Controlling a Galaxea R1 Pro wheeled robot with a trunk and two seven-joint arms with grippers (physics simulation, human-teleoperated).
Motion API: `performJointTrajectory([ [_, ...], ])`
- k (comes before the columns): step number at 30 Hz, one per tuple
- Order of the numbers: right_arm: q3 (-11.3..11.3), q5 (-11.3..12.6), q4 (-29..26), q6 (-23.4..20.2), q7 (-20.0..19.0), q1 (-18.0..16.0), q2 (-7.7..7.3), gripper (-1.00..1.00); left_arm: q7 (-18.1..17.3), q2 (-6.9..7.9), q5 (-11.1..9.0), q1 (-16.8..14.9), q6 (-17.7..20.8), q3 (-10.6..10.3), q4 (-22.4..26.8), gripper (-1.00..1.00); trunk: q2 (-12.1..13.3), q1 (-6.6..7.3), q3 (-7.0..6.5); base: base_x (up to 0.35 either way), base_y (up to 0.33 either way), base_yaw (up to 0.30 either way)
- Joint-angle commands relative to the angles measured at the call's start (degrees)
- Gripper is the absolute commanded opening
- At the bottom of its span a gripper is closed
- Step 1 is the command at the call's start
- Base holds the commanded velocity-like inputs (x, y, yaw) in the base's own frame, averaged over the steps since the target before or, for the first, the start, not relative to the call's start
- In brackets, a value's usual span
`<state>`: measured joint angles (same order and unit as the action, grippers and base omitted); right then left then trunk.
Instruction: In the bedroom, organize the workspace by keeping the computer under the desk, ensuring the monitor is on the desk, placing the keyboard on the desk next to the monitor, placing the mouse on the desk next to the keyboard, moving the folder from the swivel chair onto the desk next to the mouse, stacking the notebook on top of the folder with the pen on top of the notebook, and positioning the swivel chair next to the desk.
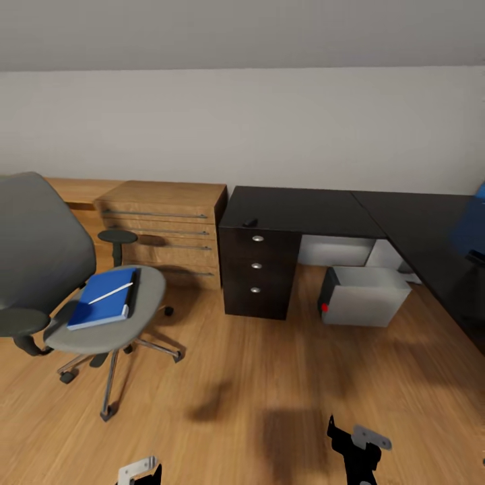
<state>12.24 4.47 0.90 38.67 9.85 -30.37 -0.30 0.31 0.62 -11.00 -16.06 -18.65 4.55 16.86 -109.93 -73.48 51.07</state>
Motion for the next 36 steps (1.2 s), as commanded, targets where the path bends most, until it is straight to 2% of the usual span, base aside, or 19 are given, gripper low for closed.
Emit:
performJointTrajectory([
  [1,-0.19,0.45,0.09,0.24,-0.09,-0.05,0.01,1.0,0.04,-0.01,-0.16,-0.03,-0.16,0.02,-0.04,1.0,-0.02,0.04,0.04,-0.305,0.0,0.0],
  [36,-0.2,0.36,0.16,0.21,-0.18,0.04,0.23,1.0,0.18,0.03,-0.23,-0.02,-0.16,0.02,-0.05,1.0,-0.02,0.04,0.04,-0.32,-0.006,0.0],
])
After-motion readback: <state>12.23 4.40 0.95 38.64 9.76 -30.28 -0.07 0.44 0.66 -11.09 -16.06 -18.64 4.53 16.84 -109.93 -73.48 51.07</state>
